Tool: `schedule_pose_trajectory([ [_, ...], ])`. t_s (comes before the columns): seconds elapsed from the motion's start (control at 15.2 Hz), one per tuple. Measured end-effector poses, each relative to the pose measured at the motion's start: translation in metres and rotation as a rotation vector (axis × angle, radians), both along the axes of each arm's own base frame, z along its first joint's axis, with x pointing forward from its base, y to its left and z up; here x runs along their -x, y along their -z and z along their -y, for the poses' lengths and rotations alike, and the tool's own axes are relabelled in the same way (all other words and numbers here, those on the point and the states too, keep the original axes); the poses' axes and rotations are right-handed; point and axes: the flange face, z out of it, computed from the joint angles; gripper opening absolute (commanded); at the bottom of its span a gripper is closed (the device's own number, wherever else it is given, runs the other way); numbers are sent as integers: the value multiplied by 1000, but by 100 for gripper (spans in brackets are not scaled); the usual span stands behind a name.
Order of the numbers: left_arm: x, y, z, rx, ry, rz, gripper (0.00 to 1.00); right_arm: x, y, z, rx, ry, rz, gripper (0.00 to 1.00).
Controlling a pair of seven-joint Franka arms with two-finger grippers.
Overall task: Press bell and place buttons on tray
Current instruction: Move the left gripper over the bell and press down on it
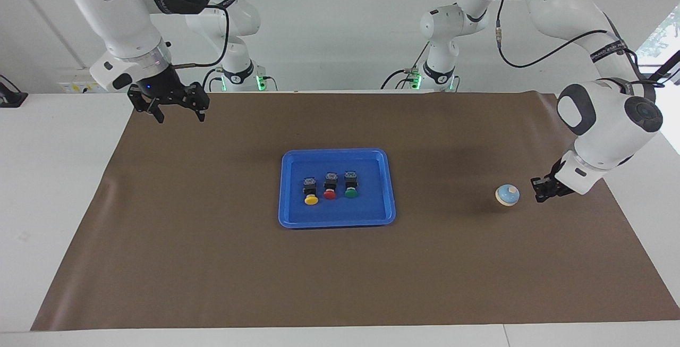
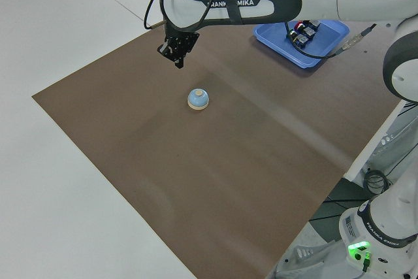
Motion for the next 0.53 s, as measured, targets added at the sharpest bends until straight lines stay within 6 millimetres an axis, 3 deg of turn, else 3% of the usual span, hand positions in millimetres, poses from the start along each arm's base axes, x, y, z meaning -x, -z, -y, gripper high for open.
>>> schedule_pose_trajectory([
  [0.53,24,34,11,4,18,-67,0,0,0,0,0,0,0,100],
])
